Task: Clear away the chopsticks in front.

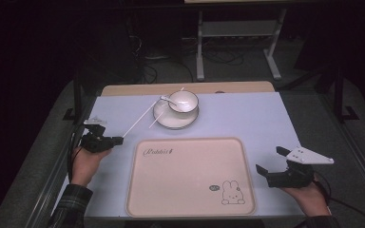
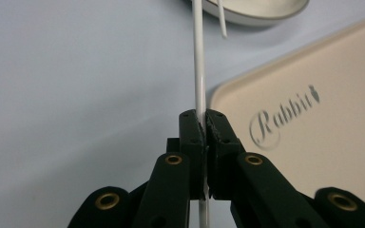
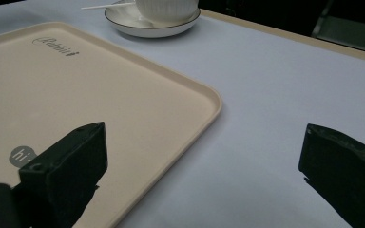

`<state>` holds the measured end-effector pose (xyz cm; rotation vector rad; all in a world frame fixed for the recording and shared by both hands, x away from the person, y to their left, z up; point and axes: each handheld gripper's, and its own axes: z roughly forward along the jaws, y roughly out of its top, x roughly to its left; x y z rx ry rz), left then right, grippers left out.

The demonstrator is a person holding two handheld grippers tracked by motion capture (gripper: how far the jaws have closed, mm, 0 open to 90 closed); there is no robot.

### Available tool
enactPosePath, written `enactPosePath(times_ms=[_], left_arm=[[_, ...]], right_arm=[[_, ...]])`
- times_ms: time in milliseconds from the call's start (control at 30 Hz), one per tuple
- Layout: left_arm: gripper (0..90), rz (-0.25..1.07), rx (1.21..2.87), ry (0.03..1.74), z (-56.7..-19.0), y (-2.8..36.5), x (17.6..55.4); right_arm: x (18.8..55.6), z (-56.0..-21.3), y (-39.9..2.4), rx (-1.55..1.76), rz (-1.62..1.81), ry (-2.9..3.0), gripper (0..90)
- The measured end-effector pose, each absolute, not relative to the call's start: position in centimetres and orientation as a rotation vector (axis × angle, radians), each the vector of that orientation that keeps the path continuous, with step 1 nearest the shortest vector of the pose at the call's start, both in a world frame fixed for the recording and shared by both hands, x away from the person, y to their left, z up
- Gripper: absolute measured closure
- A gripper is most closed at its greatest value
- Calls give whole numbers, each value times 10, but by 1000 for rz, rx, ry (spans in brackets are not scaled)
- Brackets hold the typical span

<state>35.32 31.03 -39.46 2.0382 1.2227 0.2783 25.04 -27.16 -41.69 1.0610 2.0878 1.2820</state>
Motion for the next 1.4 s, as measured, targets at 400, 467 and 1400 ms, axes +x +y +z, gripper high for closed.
enactPosePath(times_ms=[400, 467, 1400], left_arm=[[864, 200, 2092, 1111, -394, 283, 308], [864, 181, 2105, 1092, -395, 275, 302], [855, 80, 2273, 1010, -428, 234, 282]], right_arm=[[251, -417, -271, 1057, 1278, 2090, 15], [250, -417, -271, 1056, 1280, 2087, 14], [250, -416, -269, 1053, 1271, 2089, 15]])
